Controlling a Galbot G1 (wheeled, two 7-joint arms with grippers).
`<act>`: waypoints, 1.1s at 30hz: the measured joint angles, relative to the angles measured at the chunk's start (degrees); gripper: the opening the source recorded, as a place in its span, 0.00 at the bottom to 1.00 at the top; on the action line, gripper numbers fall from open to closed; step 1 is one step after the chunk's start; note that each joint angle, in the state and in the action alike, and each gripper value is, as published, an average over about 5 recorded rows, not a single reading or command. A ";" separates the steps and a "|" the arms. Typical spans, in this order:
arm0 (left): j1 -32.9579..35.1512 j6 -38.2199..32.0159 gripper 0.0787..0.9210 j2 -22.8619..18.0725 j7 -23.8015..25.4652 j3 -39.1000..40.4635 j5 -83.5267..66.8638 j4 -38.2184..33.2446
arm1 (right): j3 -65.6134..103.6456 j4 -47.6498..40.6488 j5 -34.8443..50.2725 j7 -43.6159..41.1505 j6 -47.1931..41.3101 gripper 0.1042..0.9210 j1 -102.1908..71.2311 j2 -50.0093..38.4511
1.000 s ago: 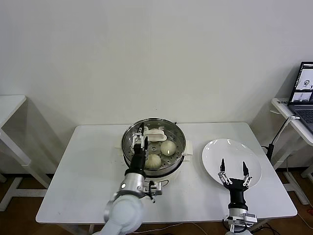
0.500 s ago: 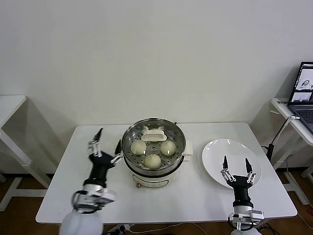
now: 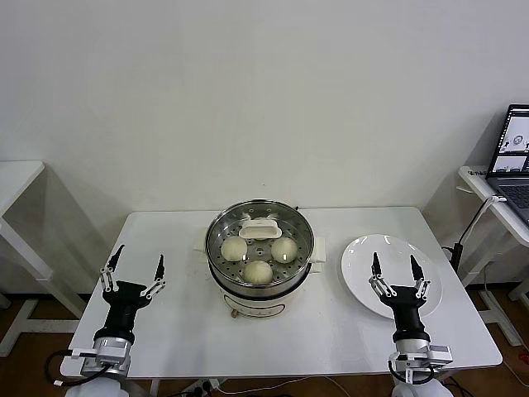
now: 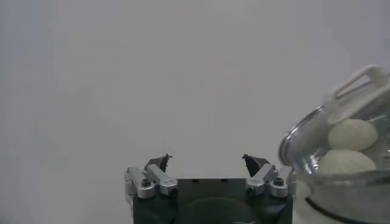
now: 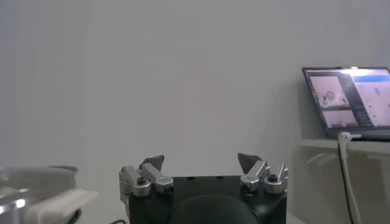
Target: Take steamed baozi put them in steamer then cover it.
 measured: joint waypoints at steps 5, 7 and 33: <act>1.69 -2.13 0.88 -0.31 0.30 -1.23 -2.13 0.02 | -0.32 1.65 -0.22 0.00 -1.41 0.88 -0.53 0.14; 2.32 -2.82 0.88 -0.39 0.33 -1.38 -2.60 -0.14 | -0.48 2.13 -0.44 0.00 -1.90 0.88 -0.64 0.27; 5.02 -5.95 0.88 -0.91 0.51 -1.24 -5.03 -0.66 | -0.80 4.69 -3.07 0.39 -5.28 0.88 -2.44 0.39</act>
